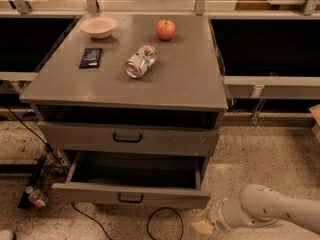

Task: Close middle drawer

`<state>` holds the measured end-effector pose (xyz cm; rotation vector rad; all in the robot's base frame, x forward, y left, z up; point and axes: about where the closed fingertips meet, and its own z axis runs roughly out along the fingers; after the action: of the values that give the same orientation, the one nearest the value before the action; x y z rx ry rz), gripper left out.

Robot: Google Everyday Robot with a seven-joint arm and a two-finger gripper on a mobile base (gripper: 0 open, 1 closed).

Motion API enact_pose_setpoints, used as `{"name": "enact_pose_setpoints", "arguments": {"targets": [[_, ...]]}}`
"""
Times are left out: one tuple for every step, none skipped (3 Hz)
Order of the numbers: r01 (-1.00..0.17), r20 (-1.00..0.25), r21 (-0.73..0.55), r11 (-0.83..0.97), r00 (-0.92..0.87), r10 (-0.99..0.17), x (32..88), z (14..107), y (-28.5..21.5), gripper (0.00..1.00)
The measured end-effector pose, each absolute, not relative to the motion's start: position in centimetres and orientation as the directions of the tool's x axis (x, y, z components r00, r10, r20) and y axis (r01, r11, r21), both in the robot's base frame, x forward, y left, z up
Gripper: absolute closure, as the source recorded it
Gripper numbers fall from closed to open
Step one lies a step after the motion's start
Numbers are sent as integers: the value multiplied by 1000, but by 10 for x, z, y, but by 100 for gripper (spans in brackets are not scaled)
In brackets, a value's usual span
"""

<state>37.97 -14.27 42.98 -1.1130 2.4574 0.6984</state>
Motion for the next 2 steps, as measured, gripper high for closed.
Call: {"name": "enact_pose_setpoints", "arguments": {"targets": [[-779,-527,303,550,-617,-584,380,421,-129,100],[-798,-545,319,511,-595,-590,384,414,-110,100]]}}
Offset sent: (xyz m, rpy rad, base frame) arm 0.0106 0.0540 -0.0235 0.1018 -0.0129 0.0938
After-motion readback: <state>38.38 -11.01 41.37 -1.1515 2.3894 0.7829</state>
